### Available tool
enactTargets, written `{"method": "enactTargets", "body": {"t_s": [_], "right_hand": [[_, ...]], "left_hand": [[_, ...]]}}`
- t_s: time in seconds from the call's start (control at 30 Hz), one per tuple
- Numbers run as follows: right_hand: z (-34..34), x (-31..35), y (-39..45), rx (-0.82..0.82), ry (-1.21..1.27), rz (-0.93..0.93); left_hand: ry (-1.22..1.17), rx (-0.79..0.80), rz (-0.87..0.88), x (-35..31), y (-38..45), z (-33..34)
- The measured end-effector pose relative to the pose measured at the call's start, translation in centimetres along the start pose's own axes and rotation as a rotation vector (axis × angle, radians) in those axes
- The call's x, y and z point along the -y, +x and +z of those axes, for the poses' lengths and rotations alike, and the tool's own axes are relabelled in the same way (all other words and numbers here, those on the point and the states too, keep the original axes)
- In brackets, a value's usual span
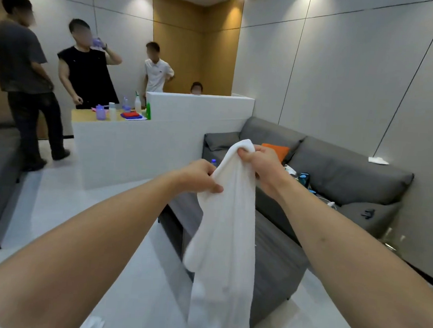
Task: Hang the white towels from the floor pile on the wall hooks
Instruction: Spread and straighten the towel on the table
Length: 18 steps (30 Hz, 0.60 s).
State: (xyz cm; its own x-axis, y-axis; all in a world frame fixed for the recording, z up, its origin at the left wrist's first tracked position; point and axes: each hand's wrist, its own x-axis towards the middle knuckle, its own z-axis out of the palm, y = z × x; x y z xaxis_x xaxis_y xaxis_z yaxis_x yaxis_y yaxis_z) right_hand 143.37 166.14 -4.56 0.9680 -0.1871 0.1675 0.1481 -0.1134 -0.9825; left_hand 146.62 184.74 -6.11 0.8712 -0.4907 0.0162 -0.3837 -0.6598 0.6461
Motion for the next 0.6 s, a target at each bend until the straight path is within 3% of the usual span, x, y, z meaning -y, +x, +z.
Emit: {"method": "enactTargets", "body": {"t_s": [0.07,0.17,0.3,0.43,0.6], "right_hand": [[-2.4,-0.6,0.9,-0.018,-0.026,0.017],[-5.4,-1.5,1.9,0.078,-0.009,0.007],[-7.3,-2.5,4.6,0.168,-0.05,0.009],[-8.0,-2.7,9.7,0.177,-0.215,-0.043],[-7.6,-2.2,18.6,0.153,-0.693,-0.18]], "left_hand": [[-0.009,-0.062,-0.009,-0.8,1.7,1.8],[0.04,-0.197,-0.008,-2.2,4.9,2.8],[0.039,-0.253,0.028,-3.5,9.0,2.8],[0.093,-0.334,0.044,-3.8,14.1,1.8],[0.135,-0.326,0.057,-3.9,22.4,-0.4]]}}
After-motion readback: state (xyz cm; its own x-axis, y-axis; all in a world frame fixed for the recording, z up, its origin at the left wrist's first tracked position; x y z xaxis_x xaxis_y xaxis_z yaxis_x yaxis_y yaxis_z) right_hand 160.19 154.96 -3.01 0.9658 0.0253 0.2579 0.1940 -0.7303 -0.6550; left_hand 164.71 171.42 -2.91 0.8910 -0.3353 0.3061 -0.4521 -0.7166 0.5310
